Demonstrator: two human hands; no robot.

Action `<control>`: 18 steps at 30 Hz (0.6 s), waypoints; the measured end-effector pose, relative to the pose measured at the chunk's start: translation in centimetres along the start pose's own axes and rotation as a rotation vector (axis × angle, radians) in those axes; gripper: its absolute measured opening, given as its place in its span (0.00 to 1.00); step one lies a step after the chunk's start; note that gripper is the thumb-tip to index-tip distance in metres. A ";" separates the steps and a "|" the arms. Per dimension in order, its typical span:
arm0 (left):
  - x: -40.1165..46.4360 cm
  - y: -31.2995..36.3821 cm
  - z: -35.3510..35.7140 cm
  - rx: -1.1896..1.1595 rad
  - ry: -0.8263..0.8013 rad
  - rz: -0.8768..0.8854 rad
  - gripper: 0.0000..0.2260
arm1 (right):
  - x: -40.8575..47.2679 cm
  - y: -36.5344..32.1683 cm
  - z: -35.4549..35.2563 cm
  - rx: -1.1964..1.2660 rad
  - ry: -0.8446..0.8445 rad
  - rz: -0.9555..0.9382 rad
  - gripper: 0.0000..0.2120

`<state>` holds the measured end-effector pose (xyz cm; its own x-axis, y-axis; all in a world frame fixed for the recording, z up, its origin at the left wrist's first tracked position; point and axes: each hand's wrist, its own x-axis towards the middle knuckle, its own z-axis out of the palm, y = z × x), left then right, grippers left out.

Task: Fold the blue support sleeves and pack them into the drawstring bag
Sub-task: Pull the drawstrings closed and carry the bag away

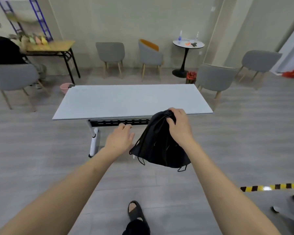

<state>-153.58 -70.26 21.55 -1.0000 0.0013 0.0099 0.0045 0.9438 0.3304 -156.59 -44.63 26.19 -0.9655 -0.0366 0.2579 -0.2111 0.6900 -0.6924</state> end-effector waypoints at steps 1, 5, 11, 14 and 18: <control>2.2 -0.2 0.0 0.000 0.010 0.003 0.19 | 2.4 0.2 0.2 -0.002 0.010 -0.011 0.18; 11.6 -0.2 0.2 -0.023 0.022 0.004 0.20 | 11.1 1.2 0.9 -0.013 0.037 -0.062 0.17; 24.6 2.7 -0.9 -0.051 0.043 0.011 0.21 | 24.1 1.5 0.6 0.027 0.065 -0.149 0.15; 30.0 3.7 -2.4 -0.064 0.071 -0.004 0.21 | 30.4 0.9 0.0 0.048 0.070 -0.200 0.14; 36.8 4.6 -4.8 -0.061 0.133 -0.029 0.21 | 38.7 -0.1 -0.9 0.095 0.118 -0.283 0.13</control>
<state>-190.35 -67.44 27.92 -0.9897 -0.0734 0.1231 -0.0200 0.9211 0.3887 -193.79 -45.51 36.85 -0.8429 -0.1296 0.5222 -0.4879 0.5933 -0.6403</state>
